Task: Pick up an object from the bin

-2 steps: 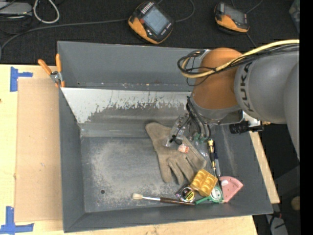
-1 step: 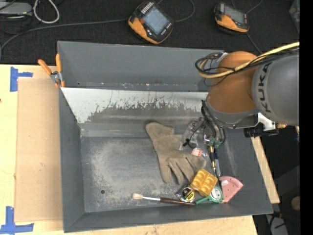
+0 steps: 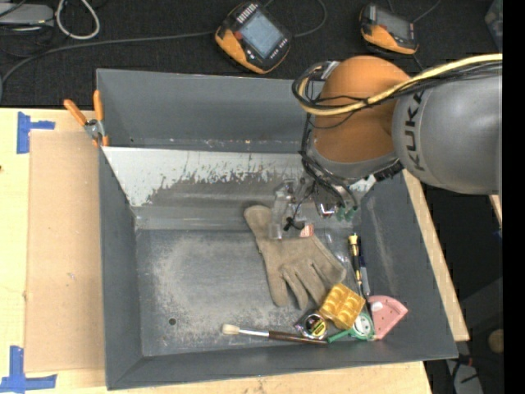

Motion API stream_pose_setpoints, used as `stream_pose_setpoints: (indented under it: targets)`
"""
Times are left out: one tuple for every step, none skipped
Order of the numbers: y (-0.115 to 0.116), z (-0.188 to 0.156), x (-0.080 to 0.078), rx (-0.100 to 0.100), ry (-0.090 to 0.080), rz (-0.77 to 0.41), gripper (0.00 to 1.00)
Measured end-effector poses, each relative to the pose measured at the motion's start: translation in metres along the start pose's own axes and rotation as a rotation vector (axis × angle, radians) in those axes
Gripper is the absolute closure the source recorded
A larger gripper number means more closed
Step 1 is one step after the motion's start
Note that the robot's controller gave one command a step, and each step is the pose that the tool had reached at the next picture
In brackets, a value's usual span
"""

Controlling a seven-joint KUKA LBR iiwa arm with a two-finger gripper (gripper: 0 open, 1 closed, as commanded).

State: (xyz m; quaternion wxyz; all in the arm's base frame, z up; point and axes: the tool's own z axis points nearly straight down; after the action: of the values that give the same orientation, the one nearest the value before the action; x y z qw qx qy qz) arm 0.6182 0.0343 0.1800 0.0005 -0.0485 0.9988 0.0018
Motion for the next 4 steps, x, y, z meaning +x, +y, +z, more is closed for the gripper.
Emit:
stream_pose_setpoints:
  targets:
    - [-0.031, 0.022, 0.031, 0.001, 0.007, 0.078, 1.00]
    - [0.037, 0.012, 0.031, -0.004, -0.001, -0.004, 1.00]
    - [0.021, 0.001, 0.008, 0.003, 0.006, -0.188, 1.00]
    - [0.066, 0.026, 0.038, -0.004, 0.007, 0.034, 1.00]
